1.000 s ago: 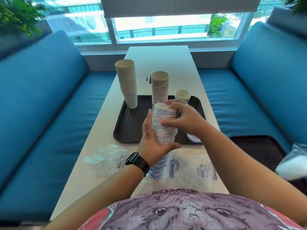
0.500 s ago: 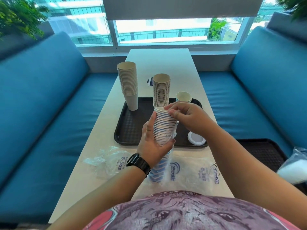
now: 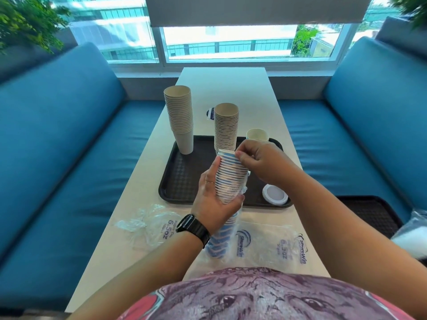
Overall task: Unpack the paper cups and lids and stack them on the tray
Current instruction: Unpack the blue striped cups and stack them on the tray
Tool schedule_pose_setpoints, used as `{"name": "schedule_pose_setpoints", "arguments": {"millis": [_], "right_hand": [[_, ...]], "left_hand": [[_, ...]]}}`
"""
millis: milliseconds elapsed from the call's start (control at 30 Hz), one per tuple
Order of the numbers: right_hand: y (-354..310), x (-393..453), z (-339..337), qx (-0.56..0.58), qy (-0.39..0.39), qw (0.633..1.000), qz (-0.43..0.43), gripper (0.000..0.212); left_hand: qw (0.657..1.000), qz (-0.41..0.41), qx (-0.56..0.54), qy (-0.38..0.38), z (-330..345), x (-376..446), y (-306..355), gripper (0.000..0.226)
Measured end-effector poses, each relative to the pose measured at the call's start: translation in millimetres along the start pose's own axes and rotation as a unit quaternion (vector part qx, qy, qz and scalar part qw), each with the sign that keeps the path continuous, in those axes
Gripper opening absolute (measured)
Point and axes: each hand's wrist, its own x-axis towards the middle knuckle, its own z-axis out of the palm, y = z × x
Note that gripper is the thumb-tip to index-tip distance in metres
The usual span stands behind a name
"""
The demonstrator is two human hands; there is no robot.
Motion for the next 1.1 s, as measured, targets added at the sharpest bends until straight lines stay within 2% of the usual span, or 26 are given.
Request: {"name": "schedule_pose_setpoints", "arguments": {"millis": [233, 433, 600, 900, 1100], "right_hand": [[3.7, 10.1, -2.7, 0.014, 0.024, 0.999, -0.015, 0.010], [14.2, 29.7, -23.4, 0.098, 0.152, 0.983, -0.008, 0.016], [39.8, 60.5, -45.6, 0.058, 0.223, 0.973, 0.007, 0.002], [95.5, 108.1, -39.5, -0.137, 0.192, 0.972, 0.021, 0.017], [125.7, 115.5, -16.7, -0.193, 0.154, 0.968, 0.039, 0.018]], "left_hand": [[1.000, 0.013, -0.004, 0.001, -0.1, -0.8, -0.9, 0.098], [0.999, 0.025, -0.028, 0.017, 3.0, 0.0, -6.1, 0.101], [0.999, 0.017, -0.032, 0.018, 3.8, 1.8, -8.8, 0.102], [0.999, -0.006, -0.023, 0.022, 7.5, 4.0, -12.8, 0.104], [0.999, -0.024, -0.018, 0.019, 7.7, 7.8, -15.7, 0.105]]}}
